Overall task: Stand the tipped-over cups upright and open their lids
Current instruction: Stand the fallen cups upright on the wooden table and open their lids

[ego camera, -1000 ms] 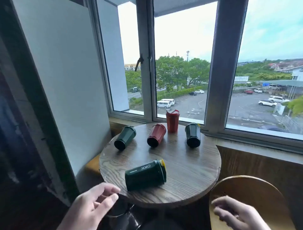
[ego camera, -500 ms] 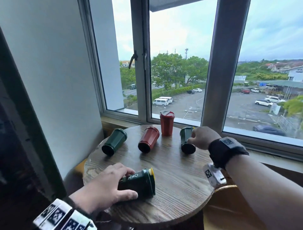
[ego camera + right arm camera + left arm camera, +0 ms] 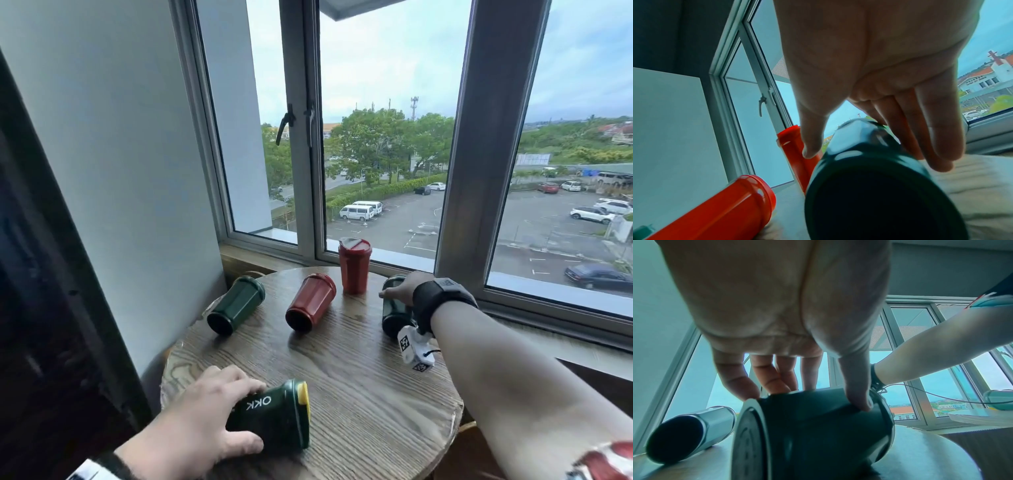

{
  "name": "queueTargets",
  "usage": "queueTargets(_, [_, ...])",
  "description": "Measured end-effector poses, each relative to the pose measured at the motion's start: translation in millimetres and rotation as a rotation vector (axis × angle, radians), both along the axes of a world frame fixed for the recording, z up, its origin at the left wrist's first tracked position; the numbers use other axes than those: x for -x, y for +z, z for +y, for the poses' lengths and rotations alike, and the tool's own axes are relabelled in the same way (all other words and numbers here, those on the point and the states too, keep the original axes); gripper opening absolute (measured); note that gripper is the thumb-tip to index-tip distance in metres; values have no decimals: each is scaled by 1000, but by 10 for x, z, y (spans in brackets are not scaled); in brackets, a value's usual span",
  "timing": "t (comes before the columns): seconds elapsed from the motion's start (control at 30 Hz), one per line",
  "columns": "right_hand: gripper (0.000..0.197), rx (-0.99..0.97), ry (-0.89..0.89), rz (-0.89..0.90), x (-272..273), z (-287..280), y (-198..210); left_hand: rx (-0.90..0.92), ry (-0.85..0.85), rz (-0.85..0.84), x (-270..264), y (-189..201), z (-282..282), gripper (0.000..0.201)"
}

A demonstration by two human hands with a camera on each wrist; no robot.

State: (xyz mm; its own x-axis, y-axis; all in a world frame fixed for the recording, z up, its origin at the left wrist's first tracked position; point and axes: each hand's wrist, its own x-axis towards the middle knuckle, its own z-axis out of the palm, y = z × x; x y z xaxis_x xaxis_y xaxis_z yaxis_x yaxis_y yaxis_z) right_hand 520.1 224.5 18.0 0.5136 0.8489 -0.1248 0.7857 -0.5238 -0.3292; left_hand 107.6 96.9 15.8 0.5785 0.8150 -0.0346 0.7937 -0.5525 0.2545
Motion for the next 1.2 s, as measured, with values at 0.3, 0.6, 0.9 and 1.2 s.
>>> queueTargets(0.3, [52,-67,-74,179,87,-65,34,-52,-101,3,56,-40,176,80])
queueTargets(0.6, [43,-333,123,621,468,-179,124,-45,-110,-23,67,-104,255,83])
queueTargets(0.9, [45,-394,248,550,758,-341,-79,-16,-111,-58,85,-138,297,79])
queueTargets(1.2, [80,-420,242,340,801,-417,-244,0,-110,-51,64,-157,333,77])
